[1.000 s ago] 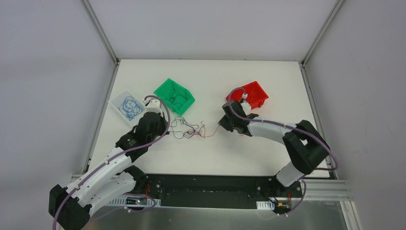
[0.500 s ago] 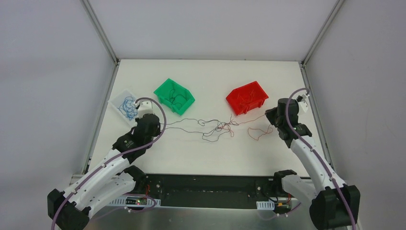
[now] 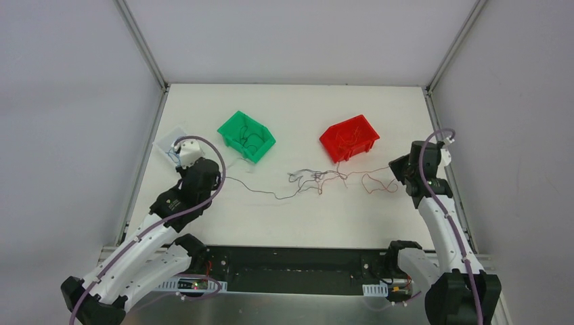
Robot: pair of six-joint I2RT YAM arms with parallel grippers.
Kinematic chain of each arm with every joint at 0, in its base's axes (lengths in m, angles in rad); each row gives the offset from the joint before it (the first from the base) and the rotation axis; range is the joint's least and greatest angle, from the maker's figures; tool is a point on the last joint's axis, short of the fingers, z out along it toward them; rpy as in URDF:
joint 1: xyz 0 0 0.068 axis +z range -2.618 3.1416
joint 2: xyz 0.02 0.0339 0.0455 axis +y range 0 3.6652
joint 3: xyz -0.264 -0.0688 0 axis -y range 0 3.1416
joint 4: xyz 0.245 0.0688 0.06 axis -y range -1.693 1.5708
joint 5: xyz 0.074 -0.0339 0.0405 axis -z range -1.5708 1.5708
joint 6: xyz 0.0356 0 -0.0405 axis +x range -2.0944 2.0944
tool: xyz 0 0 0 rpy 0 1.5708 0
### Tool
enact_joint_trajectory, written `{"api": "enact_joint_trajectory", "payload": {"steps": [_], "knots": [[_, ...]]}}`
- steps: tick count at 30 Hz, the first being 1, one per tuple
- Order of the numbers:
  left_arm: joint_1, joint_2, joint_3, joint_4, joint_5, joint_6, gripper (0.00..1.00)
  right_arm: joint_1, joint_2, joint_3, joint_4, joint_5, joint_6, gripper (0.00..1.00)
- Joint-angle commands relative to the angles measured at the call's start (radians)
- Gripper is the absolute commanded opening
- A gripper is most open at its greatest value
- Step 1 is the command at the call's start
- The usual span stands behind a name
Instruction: Untangle the cables
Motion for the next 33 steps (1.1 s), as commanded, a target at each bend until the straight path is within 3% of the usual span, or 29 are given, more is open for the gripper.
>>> {"api": "enact_joint_trajectory", "payload": {"steps": [1, 7, 11, 20, 21, 24, 28, 33], "knots": [[0.021, -0.093, 0.045, -0.083, -0.183, -0.047, 0.00, -0.096, 0.005, 0.038, -0.032, -0.031, 0.041, 0.00], [0.021, -0.168, 0.020, -0.084, -0.172, -0.071, 0.00, -0.107, 0.004, 0.042, -0.012, -0.090, 0.014, 0.00], [0.021, -0.118, 0.024, -0.024, 0.033, -0.037, 0.00, -0.080, -0.003, 0.052, 0.032, -0.231, -0.034, 0.00], [0.021, 0.040, 0.093, 0.034, 0.286, 0.036, 0.00, -0.010, -0.031, 0.181, -0.024, -0.236, -0.112, 0.00], [0.021, 0.046, 0.098, 0.045, 0.321, 0.047, 0.00, -0.008, -0.019, 0.189, -0.029, -0.274, -0.125, 0.03], [0.021, 0.057, 0.132, 0.059, 0.372, 0.062, 0.00, 0.031, 0.012, 0.193, -0.034, -0.398, -0.195, 0.28], [0.021, 0.054, 0.198, 0.060, 0.370, 0.097, 0.00, 0.200, 0.001, 0.146, -0.011, -0.271, -0.256, 0.52], [0.021, 0.062, 0.282, 0.064, 0.434, 0.122, 0.00, 0.389, 0.102, 0.175, -0.036, -0.156, -0.245, 0.71]]}}
